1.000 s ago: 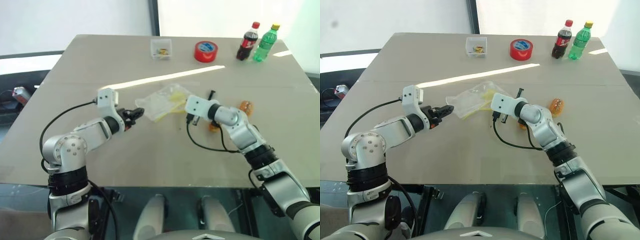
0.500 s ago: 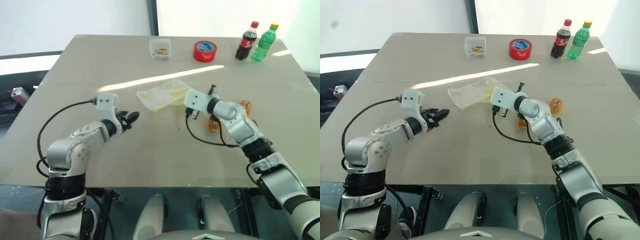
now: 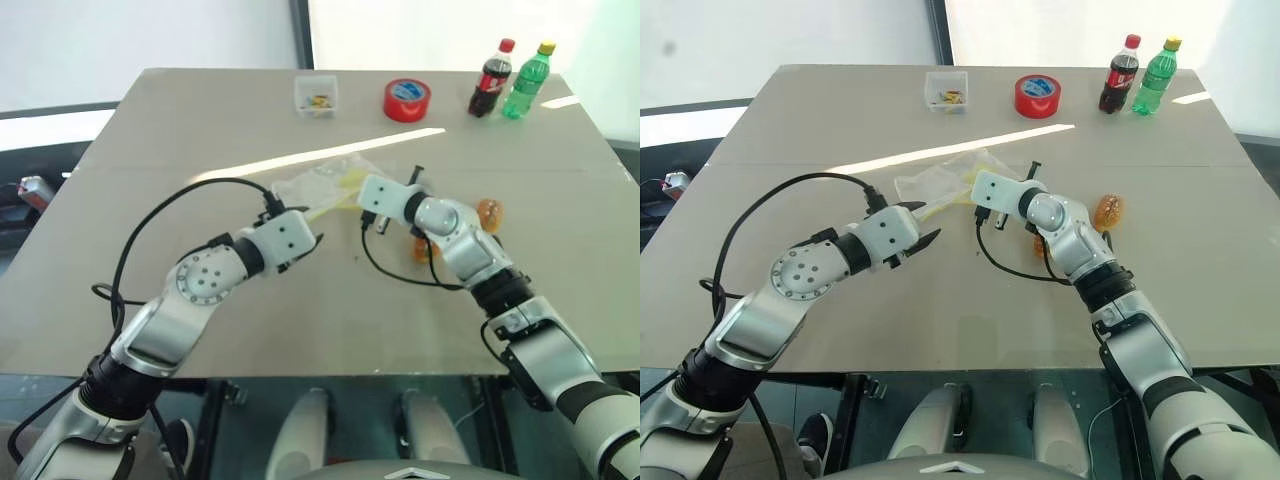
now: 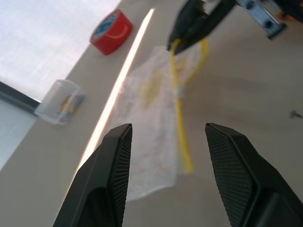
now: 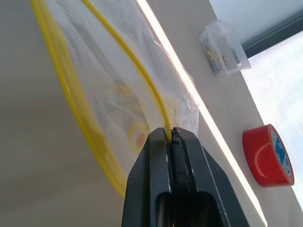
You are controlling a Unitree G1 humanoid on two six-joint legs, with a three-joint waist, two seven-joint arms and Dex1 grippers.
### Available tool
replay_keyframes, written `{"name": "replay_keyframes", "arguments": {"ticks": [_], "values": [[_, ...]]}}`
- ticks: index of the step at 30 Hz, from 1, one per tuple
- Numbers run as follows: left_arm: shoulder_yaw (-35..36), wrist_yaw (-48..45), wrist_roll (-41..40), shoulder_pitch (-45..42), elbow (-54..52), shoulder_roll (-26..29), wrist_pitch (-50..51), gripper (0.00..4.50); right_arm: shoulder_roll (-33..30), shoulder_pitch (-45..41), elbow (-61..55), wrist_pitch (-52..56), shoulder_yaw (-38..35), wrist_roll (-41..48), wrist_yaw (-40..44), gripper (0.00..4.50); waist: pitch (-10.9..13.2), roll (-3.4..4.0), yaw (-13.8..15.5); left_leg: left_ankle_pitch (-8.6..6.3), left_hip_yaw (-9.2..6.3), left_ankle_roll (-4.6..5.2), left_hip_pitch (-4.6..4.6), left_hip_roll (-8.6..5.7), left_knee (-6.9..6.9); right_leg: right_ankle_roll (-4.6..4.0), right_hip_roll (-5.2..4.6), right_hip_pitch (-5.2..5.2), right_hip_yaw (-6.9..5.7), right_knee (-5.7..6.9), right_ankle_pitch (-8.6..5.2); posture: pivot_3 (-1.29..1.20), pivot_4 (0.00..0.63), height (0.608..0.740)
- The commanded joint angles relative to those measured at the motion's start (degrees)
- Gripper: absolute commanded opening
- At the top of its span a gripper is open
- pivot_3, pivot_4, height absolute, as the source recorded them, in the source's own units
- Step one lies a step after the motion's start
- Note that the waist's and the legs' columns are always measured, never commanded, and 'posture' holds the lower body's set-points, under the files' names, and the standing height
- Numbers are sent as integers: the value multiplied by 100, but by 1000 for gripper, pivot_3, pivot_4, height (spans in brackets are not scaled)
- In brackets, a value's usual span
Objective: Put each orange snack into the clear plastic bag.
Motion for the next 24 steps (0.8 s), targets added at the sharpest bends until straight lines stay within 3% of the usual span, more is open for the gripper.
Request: {"name": "replay_keyframes", "arguments": {"ticks": [1, 22, 23, 24], "values": [[149, -14, 344, -23, -92, -47, -98, 2576, 65, -219, -61, -137, -13, -33, -107, 0, 0, 0, -20, 0, 1, 0, 0, 0, 0, 0, 0, 0, 0, 1, 0, 0, 150, 740], [287, -113, 969, -261, 548, -768, -366, 2576, 158, -130, -356, -46, 1, -100, 36, 0, 0, 0, -79, -1, -6, 2, 4, 1, 7, 1, 2, 0, 1, 14, 0, 0, 150, 740], [297, -129, 979, -248, 558, -780, -360, 2067, 159, -125, -370, -35, 2, -100, 41, 0, 0, 0, -79, -1, -6, 3, 4, 1, 7, 1, 2, 0, 1, 14, 0, 0, 150, 740], [305, -140, 991, -241, 571, -789, -359, 1859, 160, -120, -386, -24, 2, -100, 47, 0, 0, 0, -79, -1, -6, 3, 4, 1, 7, 1, 2, 0, 1, 14, 0, 0, 150, 740]]}}
